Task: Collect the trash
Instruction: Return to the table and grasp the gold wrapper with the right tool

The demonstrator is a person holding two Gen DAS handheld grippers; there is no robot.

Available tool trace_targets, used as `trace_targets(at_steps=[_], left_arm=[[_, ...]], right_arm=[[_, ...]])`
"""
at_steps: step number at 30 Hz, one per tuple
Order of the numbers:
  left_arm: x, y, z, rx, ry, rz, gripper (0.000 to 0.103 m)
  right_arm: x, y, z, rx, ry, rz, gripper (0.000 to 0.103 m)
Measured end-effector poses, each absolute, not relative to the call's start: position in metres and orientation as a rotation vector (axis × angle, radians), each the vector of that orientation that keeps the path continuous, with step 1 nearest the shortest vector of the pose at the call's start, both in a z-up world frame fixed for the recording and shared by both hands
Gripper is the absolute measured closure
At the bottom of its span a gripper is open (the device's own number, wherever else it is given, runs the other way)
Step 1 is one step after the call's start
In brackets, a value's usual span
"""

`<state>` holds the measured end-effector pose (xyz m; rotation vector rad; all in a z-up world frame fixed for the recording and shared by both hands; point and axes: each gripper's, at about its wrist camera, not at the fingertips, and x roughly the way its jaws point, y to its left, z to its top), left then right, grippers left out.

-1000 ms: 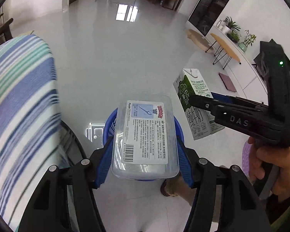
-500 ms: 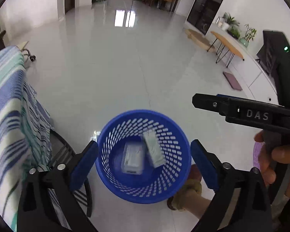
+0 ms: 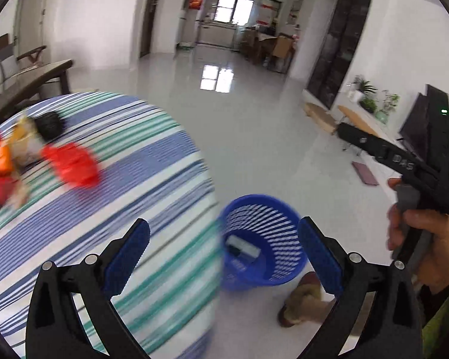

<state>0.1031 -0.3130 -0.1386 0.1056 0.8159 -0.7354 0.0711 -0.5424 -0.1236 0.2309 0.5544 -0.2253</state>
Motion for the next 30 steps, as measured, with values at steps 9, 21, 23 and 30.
trace_targets(at_steps=[9, 21, 23, 30], left_arm=[[0.143, -0.151, -0.157, 0.071, 0.903, -0.386, 0.005], [0.187, 0.016, -0.18, -0.068, 0.975, -0.047, 0.005], [0.198, 0.026, -0.178, -0.113, 0.968, -0.05, 0.005], [0.251, 0.021, -0.177, -0.09, 0.973, -0.038, 0.005]], right_arm=[[0.124, -0.376, -0.155, 0.157, 0.743, 0.068, 0.005], [0.173, -0.208, -0.179, -0.048, 0.918, 0.319, 0.005], [0.173, -0.198, -0.184, -0.07, 0.934, 0.334, 0.005], [0.181, -0.179, -0.193, -0.135, 0.967, 0.353, 0.005]])
